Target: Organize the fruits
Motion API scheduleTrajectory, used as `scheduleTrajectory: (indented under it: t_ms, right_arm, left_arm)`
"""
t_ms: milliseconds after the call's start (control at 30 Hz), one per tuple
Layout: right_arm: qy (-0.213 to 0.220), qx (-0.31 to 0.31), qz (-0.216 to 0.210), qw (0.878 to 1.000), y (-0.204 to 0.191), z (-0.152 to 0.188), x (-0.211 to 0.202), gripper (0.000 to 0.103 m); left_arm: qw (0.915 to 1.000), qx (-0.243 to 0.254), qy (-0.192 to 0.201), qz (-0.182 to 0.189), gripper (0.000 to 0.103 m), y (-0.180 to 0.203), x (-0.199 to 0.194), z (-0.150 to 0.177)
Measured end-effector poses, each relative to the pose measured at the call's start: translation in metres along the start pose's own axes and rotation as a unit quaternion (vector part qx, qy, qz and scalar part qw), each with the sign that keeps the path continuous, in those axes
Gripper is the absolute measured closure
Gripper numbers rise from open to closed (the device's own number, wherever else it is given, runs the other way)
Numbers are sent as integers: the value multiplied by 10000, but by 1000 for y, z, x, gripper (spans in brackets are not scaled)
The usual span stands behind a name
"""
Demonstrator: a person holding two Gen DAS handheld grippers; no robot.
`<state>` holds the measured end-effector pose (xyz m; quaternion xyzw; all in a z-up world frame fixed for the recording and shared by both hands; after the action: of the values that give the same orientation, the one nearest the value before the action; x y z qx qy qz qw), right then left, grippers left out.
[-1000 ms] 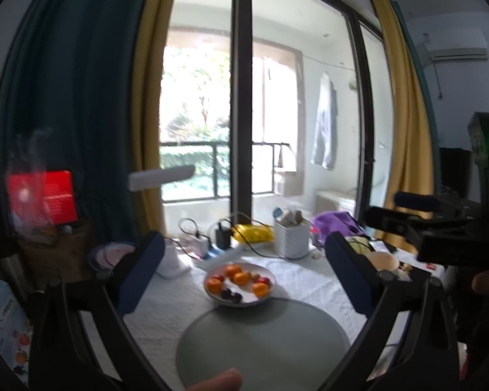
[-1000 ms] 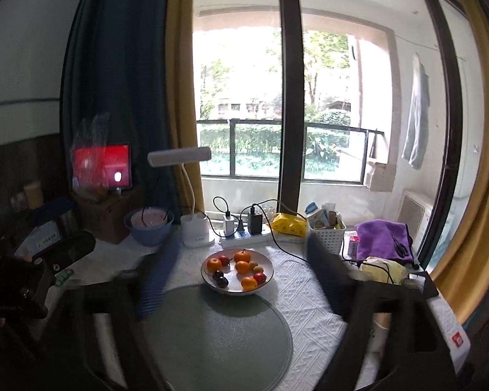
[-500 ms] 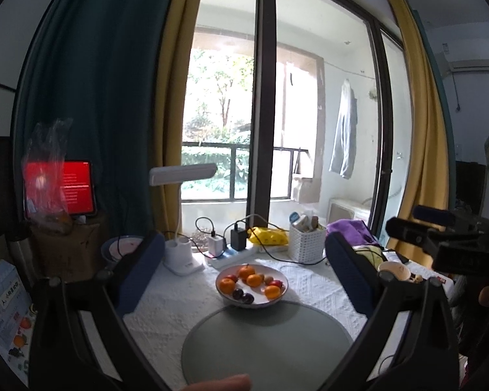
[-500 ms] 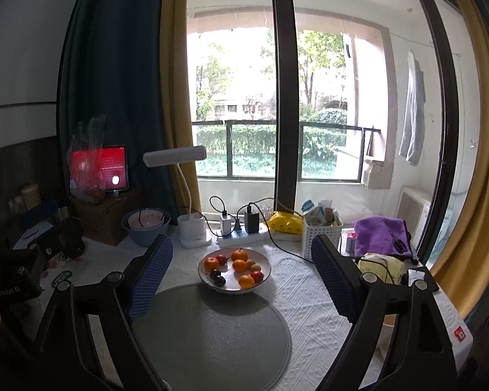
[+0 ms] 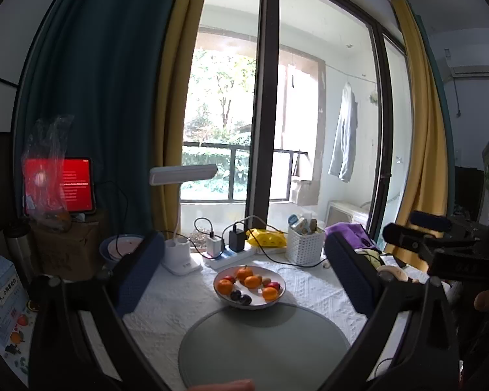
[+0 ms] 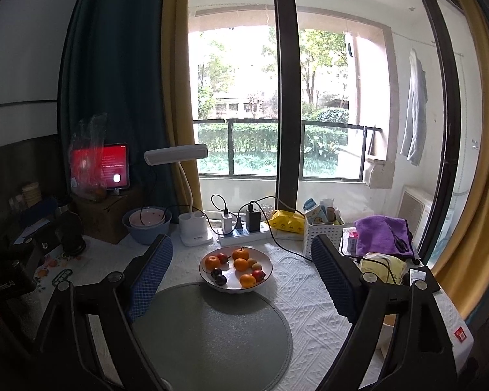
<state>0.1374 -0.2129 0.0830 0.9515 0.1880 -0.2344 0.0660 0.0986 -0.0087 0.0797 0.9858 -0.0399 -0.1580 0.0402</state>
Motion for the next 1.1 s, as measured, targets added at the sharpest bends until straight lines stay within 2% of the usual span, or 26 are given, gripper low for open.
scheduleTrajectory:
  t_ms: [1100]
  right_arm:
    - [-42, 28, 15, 10000, 1, 4, 3, 14]
  left_arm:
    - [10000, -68, -45, 56, 3, 3, -1, 1]
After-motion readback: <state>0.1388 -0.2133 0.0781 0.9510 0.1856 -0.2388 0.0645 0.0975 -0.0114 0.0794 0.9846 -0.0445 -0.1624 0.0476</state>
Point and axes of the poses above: each gripper's, at about its wrist camera, not at the fingertips, and x roughly the way its jaws point, y to its right, z to its underside, the point moved 6 cm from there along x, roughly the way its jaws point, and after that the axes turned 10 degrees about -y, right-handed, at the moved point
